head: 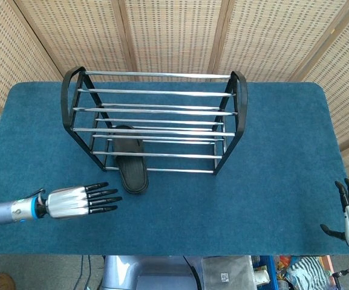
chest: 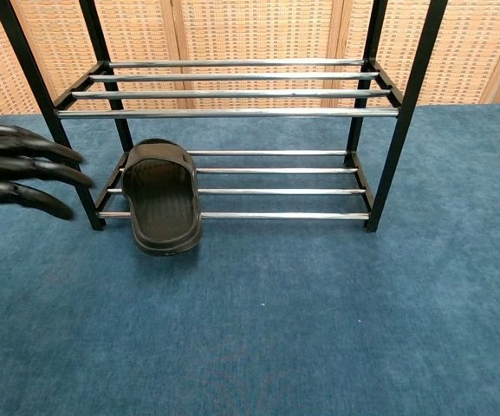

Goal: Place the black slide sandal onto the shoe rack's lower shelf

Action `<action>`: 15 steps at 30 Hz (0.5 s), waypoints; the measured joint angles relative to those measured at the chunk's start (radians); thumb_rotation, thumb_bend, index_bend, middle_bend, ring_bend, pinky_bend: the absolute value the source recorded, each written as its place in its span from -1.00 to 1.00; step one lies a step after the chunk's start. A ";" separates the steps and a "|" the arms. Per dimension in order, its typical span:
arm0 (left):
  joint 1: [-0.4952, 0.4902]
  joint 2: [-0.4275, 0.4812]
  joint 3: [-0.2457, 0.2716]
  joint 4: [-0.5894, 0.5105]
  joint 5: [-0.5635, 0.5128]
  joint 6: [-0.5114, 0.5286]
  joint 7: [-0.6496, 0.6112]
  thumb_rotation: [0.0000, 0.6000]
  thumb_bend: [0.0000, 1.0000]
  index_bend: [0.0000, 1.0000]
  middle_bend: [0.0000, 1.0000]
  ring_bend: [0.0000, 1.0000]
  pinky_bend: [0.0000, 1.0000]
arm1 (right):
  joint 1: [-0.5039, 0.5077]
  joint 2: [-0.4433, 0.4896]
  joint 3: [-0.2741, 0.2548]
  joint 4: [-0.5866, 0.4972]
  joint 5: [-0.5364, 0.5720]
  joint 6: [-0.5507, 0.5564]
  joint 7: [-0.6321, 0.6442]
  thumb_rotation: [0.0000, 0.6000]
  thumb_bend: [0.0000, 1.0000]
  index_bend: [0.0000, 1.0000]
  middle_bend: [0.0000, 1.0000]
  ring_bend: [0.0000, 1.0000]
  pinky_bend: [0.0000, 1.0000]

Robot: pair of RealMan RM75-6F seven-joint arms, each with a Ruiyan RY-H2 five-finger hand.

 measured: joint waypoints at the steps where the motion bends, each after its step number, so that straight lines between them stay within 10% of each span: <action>1: 0.022 0.020 -0.004 -0.038 -0.019 -0.012 0.015 1.00 -0.78 -0.58 -0.81 -0.94 -0.82 | -0.002 0.005 -0.003 -0.003 -0.011 0.003 0.009 1.00 -1.00 -1.00 -1.00 -1.00 -1.00; 15: 0.334 0.329 -0.130 -0.848 -0.469 -0.134 0.368 1.00 -0.78 -1.00 -1.00 -1.00 -1.00 | -0.032 0.048 -0.037 -0.025 -0.122 0.057 0.094 1.00 -1.00 -1.00 -1.00 -1.00 -1.00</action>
